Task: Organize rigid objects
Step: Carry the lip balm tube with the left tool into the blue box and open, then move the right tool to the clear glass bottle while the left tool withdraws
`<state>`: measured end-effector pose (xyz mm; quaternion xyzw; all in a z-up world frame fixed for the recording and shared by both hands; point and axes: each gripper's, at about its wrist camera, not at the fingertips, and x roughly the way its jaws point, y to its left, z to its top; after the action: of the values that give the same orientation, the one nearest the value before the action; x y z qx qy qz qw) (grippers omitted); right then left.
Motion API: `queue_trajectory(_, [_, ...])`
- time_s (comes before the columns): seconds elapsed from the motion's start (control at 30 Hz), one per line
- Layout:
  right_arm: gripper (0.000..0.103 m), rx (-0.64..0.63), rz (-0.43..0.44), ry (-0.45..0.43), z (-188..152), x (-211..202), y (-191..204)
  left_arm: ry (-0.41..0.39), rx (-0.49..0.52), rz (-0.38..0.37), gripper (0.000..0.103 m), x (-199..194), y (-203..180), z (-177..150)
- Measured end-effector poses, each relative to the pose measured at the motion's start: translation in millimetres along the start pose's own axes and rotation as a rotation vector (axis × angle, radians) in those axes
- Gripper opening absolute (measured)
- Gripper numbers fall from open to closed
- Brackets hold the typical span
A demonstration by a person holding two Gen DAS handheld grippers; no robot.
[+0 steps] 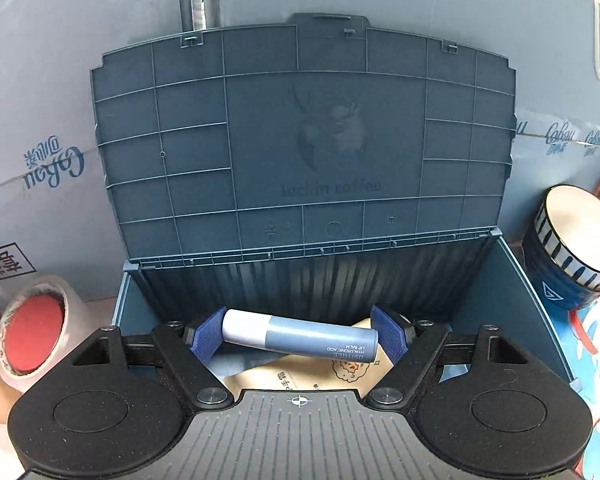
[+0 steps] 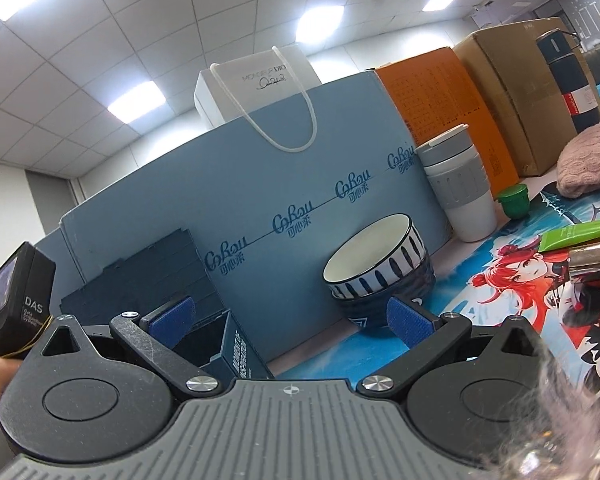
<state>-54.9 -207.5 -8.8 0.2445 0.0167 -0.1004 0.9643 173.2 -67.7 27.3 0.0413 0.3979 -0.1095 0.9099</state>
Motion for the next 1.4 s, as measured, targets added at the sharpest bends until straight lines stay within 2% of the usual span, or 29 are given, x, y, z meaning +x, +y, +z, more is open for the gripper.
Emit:
queue_trajectory(0.23, [0.103,-0.006,-0.005,0.001,-0.1,-0.9,0.2,0.011,-0.009,-0.018,0.08,2.6,1.0,-4.4])
queue_trajectory(0.4, [0.103,-0.019,-0.007,0.007,-1.4,0.5,2.0,-0.027,-0.056,-0.06,0.081,0.7,3.5,-9.1])
queue_trajectory(0.53, [0.103,-0.035,-0.009,0.011,-3.2,1.5,3.4,-0.097,-0.072,-0.076,0.081,-14.0,3.0,-18.3])
queue_trajectory(0.77, [0.103,-0.057,-0.017,0.015,-5.3,3.2,5.1,-0.246,-0.101,-0.14,0.09,-56.7,9.5,-27.8])
queue_trajectory(0.93, [0.103,-0.07,-0.026,0.021,-6.6,4.4,5.3,-0.292,-0.152,-0.23,0.092,-77.2,22.7,-44.5])
queue_trajectory(1.07, [0.103,-0.077,-0.034,0.029,-7.7,5.9,5.6,-0.317,-0.135,-0.267,0.093,-83.8,20.4,-59.5])
queue_trajectory(1.27, [0.103,-0.115,-0.064,0.036,-11.3,8.2,7.6,-0.353,-0.096,-0.341,0.093,-90.9,18.0,-63.0])
queue_trajectory(1.4, [0.103,-0.126,-0.082,0.028,-12.1,7.3,8.9,-0.362,-0.119,-0.36,0.094,-94.8,30.7,-64.0])
